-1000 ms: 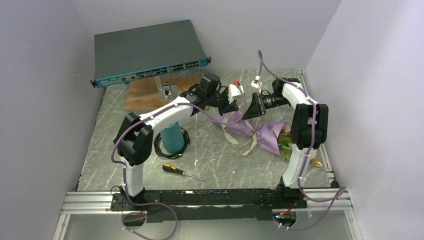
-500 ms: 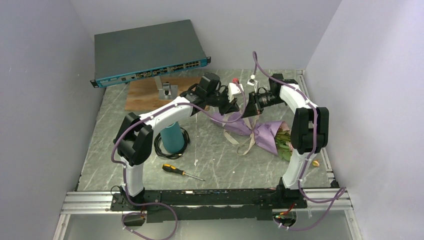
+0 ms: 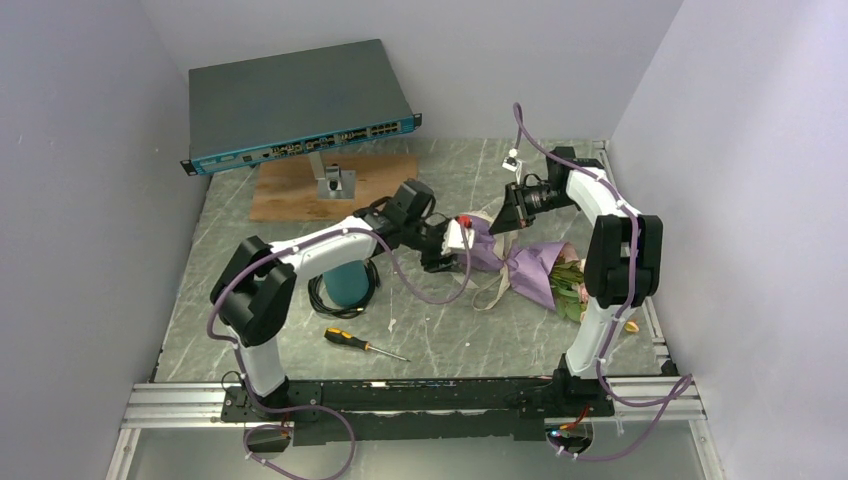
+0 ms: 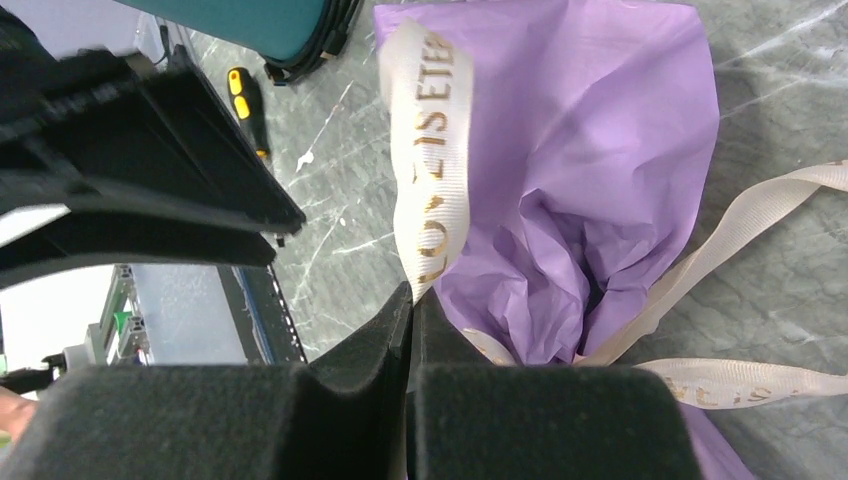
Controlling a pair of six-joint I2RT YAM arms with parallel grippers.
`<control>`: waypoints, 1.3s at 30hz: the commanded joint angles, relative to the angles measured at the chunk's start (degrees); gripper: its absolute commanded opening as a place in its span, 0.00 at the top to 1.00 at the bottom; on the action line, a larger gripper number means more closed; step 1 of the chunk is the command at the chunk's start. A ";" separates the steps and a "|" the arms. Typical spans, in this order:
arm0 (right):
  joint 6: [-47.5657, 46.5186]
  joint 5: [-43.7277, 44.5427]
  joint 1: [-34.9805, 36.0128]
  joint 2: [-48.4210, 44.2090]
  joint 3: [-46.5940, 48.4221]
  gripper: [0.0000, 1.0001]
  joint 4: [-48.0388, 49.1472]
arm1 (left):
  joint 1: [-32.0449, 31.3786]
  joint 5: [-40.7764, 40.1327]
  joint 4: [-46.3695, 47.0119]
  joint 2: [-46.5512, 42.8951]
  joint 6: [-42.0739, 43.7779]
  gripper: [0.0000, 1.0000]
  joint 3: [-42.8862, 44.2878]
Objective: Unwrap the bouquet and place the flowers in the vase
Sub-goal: Untie the ribbon from the wrapping paper.
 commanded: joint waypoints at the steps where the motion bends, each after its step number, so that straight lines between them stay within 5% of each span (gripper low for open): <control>1: 1.79 0.86 -0.05 -2.90 -0.61 1.00 2.68 | -1.97 1.62 -0.69 3.00 6.80 0.47 0.07; 9: 4.96 1.27 -2.69 -3.98 -1.49 1.00 4.80 | -3.11 -0.10 1.10 12.37 1.95 0.52 3.59; 39: 7.94 0.20 -2.87 -4.62 -3.45 1.00 7.62 | -7.49 -3.88 6.51 26.35 -9.98 0.25 11.42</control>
